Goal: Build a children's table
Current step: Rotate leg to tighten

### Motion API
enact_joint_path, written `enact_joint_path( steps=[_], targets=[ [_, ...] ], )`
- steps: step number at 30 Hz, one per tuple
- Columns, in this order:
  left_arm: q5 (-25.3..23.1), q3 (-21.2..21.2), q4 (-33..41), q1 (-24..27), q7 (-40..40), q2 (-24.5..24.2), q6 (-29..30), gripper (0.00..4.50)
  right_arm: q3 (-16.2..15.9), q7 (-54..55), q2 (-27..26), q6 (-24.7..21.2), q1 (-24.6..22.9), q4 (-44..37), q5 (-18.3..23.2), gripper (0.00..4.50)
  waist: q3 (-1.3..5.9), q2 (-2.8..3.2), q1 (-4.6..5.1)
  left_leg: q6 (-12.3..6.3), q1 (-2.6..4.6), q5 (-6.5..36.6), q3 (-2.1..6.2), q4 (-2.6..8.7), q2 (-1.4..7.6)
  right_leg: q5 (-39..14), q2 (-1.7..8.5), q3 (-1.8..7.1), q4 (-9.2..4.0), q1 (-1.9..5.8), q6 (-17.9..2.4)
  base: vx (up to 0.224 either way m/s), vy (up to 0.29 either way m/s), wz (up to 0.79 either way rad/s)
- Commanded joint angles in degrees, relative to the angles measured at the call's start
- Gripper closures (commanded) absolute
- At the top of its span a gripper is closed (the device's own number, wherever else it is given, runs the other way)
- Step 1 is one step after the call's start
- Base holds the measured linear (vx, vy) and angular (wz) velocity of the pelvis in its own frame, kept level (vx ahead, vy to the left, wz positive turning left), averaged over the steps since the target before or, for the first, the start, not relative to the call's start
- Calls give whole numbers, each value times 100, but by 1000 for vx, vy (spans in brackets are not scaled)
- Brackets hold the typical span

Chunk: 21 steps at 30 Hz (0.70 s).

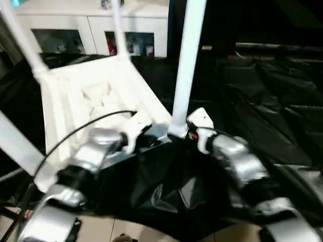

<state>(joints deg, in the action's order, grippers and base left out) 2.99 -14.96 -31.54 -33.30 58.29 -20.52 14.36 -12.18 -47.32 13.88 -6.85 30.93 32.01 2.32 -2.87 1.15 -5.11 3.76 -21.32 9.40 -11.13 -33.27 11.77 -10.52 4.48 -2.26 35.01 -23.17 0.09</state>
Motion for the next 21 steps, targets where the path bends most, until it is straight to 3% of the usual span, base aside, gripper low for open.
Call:
enact_joint_path(
  steps=[1, 5, 12, 14, 21],
  targets=[
    [256, -77, 290, 44, 433, -22, -264, 450, -224, -574, 12, -8, -26, -289, 181, 62, 385, -36, -5, -94, 72, 1365, 70, 370, 123, -938, 287, 181, -386, 260, -1180, 0, 0, 0],
    [380, -179, 727, 315, 1159, -452, -207, 450, -282, -1134, 329, -9, -44, -421, 283, 62, 385, -33, -27, -192, 74, 1251, 44, 353, 142, -691, 284, 173, -347, 243, -1346, 0, 0, 0],
    [481, -141, 1036, 543, 1621, -802, -165, 450, -290, -1459, 358, -47, 18, -399, 337, 62, 356, -40, -52, -14, 100, 1532, 46, 385, 148, -1087, 294, 183, -373, 215, -1287, 0, 0, 0],
    [473, -122, 1071, 578, 1634, -846, -153, 450, -331, -1560, 364, -58, 12, -425, 357, 94, 357, -73, -55, -11, 95, 1493, 50, 386, 146, -1090, 297, 183, -361, 223, -1277, 0, 0, 0],
    [456, -55, 1070, 590, 1637, -924, -131, 450, -367, -1663, 296, -88, 11, -408, 364, 142, 357, -81, -52, -42, 90, 1356, 40, 374, 141, -964, 294, 187, -353, 224, -1289, 0, 0, 0]
  ],
)
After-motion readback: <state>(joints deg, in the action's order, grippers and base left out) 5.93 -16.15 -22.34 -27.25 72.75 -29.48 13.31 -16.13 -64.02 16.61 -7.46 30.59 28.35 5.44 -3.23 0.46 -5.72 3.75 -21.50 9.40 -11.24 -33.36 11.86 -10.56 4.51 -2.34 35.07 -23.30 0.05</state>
